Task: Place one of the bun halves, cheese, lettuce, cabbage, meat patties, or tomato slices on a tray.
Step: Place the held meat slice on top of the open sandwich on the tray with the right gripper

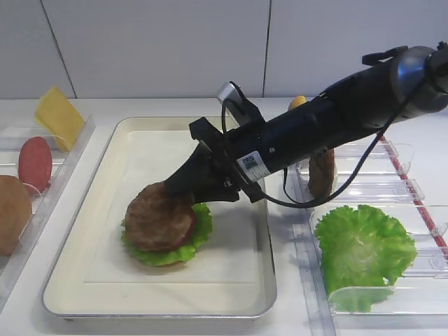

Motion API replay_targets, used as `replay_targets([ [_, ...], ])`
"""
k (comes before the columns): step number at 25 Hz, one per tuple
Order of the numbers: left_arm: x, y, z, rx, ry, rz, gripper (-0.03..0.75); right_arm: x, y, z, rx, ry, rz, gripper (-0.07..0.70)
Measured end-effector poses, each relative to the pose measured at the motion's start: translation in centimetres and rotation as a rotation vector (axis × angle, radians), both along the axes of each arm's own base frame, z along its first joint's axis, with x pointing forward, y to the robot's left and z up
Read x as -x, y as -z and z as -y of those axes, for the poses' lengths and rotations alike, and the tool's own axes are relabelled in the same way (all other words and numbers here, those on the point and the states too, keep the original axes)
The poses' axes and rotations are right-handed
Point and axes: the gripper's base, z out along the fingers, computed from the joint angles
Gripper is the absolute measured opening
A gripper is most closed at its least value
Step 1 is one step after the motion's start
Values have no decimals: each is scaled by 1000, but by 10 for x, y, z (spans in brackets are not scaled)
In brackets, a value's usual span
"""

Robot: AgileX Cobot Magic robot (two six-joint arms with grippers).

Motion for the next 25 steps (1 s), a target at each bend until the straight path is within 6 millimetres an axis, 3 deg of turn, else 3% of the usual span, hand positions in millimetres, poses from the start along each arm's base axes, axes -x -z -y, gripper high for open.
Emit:
replay_targets([
  [5, 0, 0, 0, 0, 0, 0, 510, -2, 2, 1, 17, 15, 27, 577],
  [7, 0, 0, 0, 0, 0, 0, 510, -3, 2, 1, 24, 25, 31, 651],
  [14, 0, 0, 0, 0, 0, 0, 510, -10, -1, 9, 41, 66, 54, 689],
  [20, 0, 0, 0, 0, 0, 0, 510, -6, -29, 23, 104, 37, 194, 691],
  [25, 0, 0, 0, 0, 0, 0, 510, 3, -51, 37, 287, -56, 415, 692],
])
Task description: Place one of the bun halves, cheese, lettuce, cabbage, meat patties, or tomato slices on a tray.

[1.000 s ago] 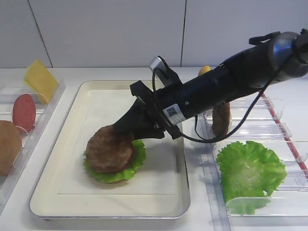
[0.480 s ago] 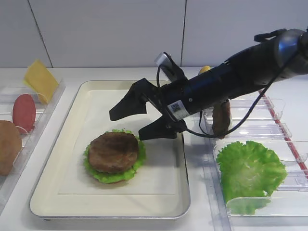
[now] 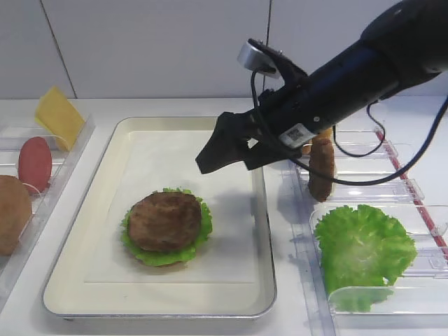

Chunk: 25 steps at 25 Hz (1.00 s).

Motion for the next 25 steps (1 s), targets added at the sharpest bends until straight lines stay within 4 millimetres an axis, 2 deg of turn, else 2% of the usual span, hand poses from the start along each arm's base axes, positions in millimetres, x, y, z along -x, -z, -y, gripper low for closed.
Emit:
replay_targets([
  [3, 0, 0, 0, 0, 0, 0, 510, 3, -23, 10, 88, 11, 160, 691],
  [6, 0, 0, 0, 0, 0, 0, 510, 9, -56, 22, 130, 68, 328, 692],
  [10, 0, 0, 0, 0, 0, 0, 510, 16, -86, 40, 230, 187, 455, 692],
  [16, 0, 0, 0, 0, 0, 0, 510, 26, -100, 68, 452, 297, 496, 692],
  [21, 0, 0, 0, 0, 0, 0, 510, 43, -111, 78, 487, 349, 437, 692],
  [25, 0, 0, 0, 0, 0, 0, 510, 70, -119, 88, 470, 369, 453, 692],
])
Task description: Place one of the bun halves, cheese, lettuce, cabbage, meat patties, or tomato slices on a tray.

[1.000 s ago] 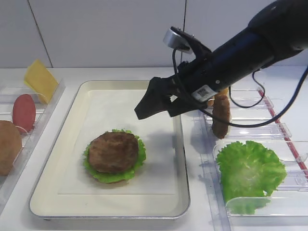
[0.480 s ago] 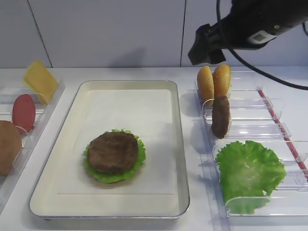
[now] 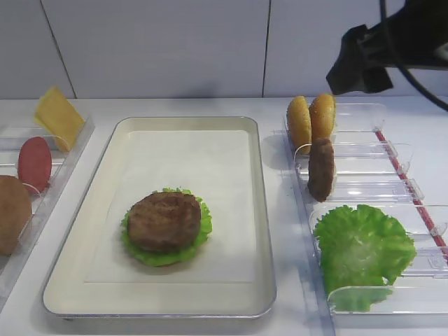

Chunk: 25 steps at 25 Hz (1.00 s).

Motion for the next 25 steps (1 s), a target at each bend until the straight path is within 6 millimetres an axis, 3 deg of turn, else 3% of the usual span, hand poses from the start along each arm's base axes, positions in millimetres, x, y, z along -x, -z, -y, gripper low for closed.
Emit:
replay_targets([
  [5, 0, 0, 0, 0, 0, 0, 510, 40, -3, 15, -41, 28, 36, 692],
  [17, 0, 0, 0, 0, 0, 0, 510, 111, 34, 42, -72, 102, -59, 692],
  [25, 0, 0, 0, 0, 0, 0, 509, 163, 34, 77, -100, 295, 25, 692],
])
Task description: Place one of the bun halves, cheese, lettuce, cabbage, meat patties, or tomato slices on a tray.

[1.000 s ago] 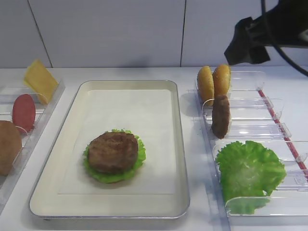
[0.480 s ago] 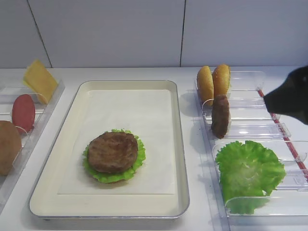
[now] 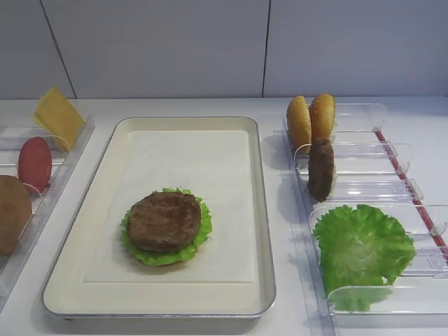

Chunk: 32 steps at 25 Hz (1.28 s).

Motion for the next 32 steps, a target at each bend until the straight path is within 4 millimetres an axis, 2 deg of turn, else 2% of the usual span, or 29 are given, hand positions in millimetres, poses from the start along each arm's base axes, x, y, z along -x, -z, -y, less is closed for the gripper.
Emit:
replay_targets([
  [5, 0, 0, 0, 0, 0, 0, 509, 45, 8, 6, -10, 2, 105, 692],
  [12, 0, 0, 0, 0, 0, 0, 510, 81, 41, 10, -30, 12, 157, 692],
  [15, 0, 0, 0, 0, 0, 0, 510, 87, 43, 11, -26, 19, 193, 692],
  [32, 0, 0, 0, 0, 0, 0, 509, 87, 43, 14, 5, 37, 198, 659],
])
